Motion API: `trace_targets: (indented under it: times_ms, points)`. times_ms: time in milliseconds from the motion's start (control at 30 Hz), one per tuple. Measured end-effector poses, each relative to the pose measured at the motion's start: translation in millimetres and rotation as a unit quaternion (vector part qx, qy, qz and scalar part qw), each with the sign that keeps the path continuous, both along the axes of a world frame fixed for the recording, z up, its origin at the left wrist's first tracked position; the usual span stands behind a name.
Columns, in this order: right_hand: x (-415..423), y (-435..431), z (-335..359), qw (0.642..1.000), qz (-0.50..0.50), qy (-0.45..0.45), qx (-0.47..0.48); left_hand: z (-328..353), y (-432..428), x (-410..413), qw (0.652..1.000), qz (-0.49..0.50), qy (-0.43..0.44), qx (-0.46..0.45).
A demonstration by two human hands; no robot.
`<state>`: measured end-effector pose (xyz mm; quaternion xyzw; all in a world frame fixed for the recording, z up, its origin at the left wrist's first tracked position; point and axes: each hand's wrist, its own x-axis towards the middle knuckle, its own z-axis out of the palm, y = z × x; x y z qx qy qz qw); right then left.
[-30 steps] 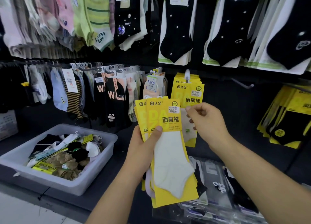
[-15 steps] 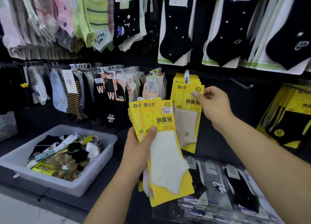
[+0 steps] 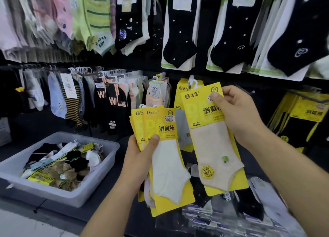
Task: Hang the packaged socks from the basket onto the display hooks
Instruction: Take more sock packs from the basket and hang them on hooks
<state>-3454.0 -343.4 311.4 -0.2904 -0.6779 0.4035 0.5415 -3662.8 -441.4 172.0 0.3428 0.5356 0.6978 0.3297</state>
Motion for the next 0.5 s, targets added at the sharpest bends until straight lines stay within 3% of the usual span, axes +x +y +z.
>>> trace_targets:
  times_ms: [167, 300, 500]
  points:
    - [4, -15, 4, 0.997, 0.054, 0.031, -0.056, 2, 0, 9, 1.000, -0.006, -0.005, -0.004]
    - [1, -29, -28, 0.988, 0.104, -0.020, -0.112, 3, -2, 18, 1.000, -0.008, -0.005, -0.006]
    - [1, -43, -70, 0.993, 0.037, -0.066, -0.092, 1, -17, 33, 0.998, -0.061, -0.023, -0.009]
